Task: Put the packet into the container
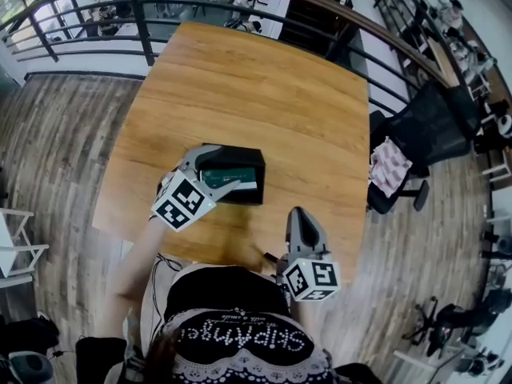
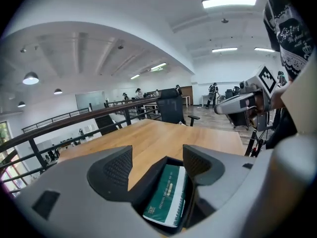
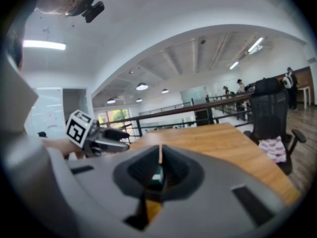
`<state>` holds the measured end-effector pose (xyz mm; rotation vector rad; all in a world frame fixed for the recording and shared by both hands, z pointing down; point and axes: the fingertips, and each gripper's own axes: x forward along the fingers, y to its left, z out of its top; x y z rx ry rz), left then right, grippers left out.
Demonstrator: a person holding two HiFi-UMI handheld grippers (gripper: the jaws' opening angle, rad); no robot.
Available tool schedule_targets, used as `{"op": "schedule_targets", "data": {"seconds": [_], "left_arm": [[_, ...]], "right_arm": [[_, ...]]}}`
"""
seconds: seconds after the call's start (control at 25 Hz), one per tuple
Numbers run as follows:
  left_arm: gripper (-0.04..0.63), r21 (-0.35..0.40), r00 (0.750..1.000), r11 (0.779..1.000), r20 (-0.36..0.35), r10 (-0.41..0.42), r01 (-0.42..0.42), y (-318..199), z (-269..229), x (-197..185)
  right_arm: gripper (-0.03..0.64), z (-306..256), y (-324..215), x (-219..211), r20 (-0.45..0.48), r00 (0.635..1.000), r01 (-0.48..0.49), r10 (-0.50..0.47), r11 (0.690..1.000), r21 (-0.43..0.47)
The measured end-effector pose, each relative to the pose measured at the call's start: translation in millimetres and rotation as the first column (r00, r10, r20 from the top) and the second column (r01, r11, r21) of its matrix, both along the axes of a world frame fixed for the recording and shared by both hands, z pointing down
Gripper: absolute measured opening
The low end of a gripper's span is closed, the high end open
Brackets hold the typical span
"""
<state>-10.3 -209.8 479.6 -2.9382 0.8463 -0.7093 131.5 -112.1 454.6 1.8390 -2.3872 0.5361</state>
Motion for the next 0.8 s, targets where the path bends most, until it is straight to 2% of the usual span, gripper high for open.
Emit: {"op": "schedule_targets", "data": {"seconds": [0.08, 0.16, 0.28, 0.44, 0.56, 0.8], "left_arm": [[0.336, 0.035, 0.999, 0.999, -0.033, -0.037, 0.038, 0.7, -14.8, -5.0], [0.251, 0.076, 0.993, 0.992, -0.073, -0.093, 0.098, -1.3, -30.6, -13.8], [0.207, 0.109, 0.979, 0.978, -0.120, -0.162, 0.175, -6.2, -49.8, -23.0], [0.094, 0.120, 0.956, 0.957, -0.160, -0.246, 0.266, -3.6, -65.3, -34.6], [0.062, 0.131, 0.932, 0.938, -0.217, -0.290, 0.322, -2.8, -83.4, -45.1], [0.038, 0.125, 0.892, 0.922, -0.330, -0.311, 0.368, 10.1, -120.9, -59.9]], "right_arm": [[0.037, -2.0, 2.8, -2.6, -0.001, 1.000, 0.002, -0.002, 1.000, 0.003], [0.038, -4.6, 4.2, -5.0, -0.006, 1.000, 0.003, -0.003, 1.000, 0.008], [0.037, -10.7, 1.7, -3.2, -0.017, 1.000, -0.002, 0.002, 1.000, 0.014], [0.037, -23.0, 3.9, 4.9, -0.028, 1.000, -0.013, 0.014, 0.999, 0.033], [0.038, -37.1, 0.9, 10.3, -0.038, 0.999, -0.020, 0.023, 0.997, 0.068], [0.037, -51.4, 5.3, 18.8, -0.024, 0.999, -0.045, 0.047, 0.995, 0.084]]}}
